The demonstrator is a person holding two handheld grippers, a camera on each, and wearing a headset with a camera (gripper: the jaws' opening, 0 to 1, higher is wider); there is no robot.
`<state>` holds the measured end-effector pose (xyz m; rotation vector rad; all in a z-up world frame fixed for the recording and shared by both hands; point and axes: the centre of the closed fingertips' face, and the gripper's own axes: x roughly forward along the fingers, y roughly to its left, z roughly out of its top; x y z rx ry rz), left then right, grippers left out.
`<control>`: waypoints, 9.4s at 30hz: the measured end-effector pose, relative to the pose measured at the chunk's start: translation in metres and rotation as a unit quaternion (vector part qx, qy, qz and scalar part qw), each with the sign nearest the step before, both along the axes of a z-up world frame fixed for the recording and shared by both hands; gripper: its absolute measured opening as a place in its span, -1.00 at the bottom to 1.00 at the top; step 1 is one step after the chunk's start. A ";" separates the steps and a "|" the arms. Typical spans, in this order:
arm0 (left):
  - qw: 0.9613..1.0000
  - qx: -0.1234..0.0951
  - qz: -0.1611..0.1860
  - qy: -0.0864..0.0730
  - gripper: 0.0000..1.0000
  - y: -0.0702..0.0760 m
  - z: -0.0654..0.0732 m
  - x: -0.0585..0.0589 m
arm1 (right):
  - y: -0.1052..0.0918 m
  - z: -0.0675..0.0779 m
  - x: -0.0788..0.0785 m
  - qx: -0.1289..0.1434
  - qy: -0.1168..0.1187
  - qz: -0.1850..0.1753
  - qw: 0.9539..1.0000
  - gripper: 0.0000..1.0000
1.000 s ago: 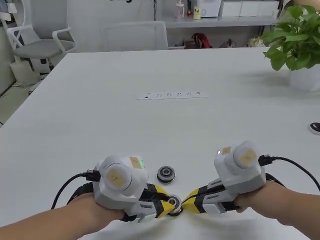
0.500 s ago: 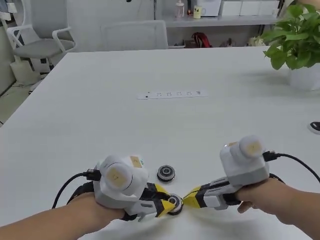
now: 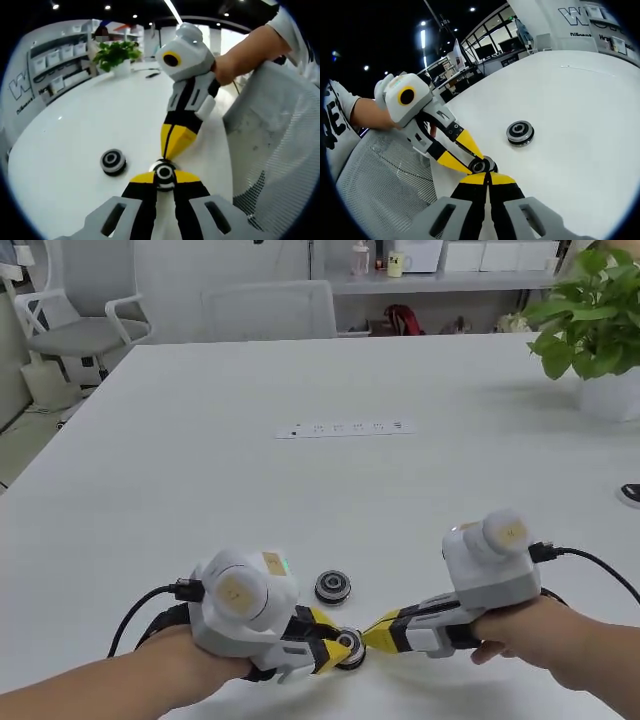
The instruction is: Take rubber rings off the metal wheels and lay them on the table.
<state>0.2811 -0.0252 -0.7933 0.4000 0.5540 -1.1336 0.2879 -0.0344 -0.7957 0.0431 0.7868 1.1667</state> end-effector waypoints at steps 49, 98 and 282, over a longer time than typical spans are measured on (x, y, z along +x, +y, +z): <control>1.000 0.004 -0.005 -0.011 -0.75 -0.001 0.000 0.000 | 0.010 0.010 -0.007 0.025 -0.018 0.030 0.999 -1.00; 0.999 -0.035 0.023 -0.035 0.07 0.060 0.053 -0.005 | 0.028 0.037 -0.006 0.052 -0.010 0.039 0.998 -1.00; 1.000 -0.021 0.002 0.012 -0.73 -0.002 0.001 -0.002 | 0.004 -0.014 -0.013 -0.042 -0.118 0.106 0.986 -0.73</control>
